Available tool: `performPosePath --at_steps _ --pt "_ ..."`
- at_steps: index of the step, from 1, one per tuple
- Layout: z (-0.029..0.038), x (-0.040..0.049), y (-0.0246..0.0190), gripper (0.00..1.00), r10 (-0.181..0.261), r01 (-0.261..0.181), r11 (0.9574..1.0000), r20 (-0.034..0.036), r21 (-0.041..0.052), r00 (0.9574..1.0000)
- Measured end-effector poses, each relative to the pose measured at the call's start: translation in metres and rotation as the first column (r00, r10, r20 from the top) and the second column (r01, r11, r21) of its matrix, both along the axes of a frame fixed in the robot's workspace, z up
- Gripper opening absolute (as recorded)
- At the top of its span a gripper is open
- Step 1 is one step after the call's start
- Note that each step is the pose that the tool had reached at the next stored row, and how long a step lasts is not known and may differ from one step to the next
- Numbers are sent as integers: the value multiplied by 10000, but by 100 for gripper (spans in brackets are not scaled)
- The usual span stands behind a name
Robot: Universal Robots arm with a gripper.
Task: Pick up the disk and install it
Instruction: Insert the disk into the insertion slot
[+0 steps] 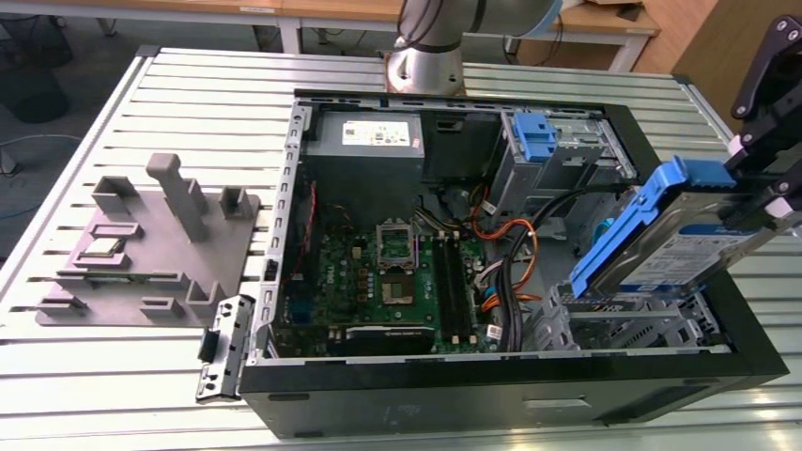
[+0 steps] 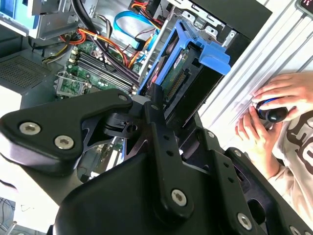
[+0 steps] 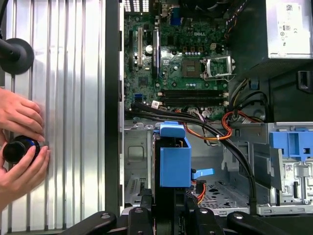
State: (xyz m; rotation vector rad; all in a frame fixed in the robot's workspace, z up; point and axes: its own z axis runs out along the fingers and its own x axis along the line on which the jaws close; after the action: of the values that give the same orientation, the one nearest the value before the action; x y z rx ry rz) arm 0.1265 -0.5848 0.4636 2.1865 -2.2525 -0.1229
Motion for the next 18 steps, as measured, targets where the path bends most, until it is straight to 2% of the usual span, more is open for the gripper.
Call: performPosePath --at_steps 18 --pt "-98 0 0 35 0 0 10000 0 -2 10000"
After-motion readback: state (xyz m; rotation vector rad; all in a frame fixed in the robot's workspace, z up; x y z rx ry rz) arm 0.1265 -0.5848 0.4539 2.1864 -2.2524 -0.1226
